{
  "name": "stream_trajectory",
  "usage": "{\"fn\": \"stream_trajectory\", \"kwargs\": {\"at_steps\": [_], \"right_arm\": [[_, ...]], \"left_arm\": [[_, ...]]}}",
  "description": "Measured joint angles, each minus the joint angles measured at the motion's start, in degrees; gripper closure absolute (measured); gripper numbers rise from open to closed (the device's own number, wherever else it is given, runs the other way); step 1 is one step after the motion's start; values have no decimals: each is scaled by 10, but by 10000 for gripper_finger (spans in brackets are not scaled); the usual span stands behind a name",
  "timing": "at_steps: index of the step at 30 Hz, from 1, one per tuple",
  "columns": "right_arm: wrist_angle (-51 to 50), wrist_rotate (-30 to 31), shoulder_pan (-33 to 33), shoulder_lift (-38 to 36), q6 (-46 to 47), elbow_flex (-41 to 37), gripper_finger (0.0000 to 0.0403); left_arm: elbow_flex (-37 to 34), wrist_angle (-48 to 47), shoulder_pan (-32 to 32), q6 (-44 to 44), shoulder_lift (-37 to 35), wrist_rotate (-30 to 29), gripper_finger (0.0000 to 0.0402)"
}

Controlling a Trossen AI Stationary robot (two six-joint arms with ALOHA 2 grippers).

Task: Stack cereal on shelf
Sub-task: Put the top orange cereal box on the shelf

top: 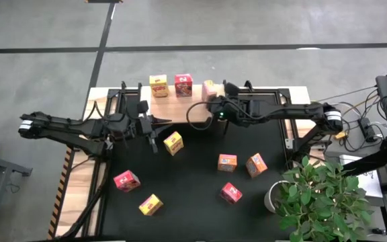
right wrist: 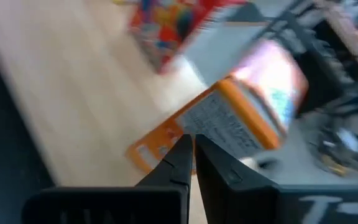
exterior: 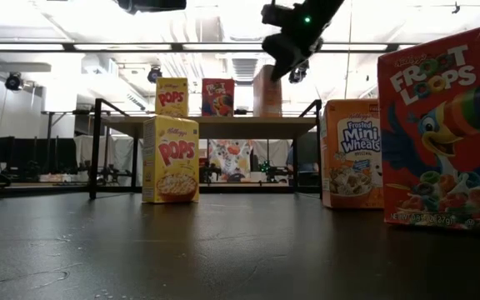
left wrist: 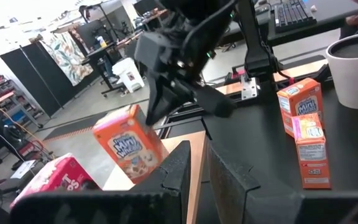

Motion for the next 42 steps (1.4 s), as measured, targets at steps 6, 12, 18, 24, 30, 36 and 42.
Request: {"fn": "stream_trajectory", "kwargs": {"at_steps": [6, 12, 18, 24, 30, 36, 42], "right_arm": [[-9, 7, 1, -9, 19, 0, 394], [5, -53, 3, -5, 57, -3, 394], [48, -26, -11, -4, 45, -22, 394], [48, -1, -43, -4, 27, -23, 394], [44, -19, -37, -7, 36, -23, 394], [41, -20, -24, -9, 69, -23, 394], [63, -20, -31, 18, 74, -24, 394]], "left_arm": [[-3, -1, 0, 1, 0, 0, 363], [-4, -1, 0, 5, 0, 0, 363], [-5, 0, 0, 6, 0, 0, 363], [-5, 0, 0, 11, 0, 0, 363], [-5, 0, 0, 11, 0, 0, 363], [-5, -3, 0, 11, 0, 0, 363], [-5, -4, 0, 10, 0, 0, 363]]}}
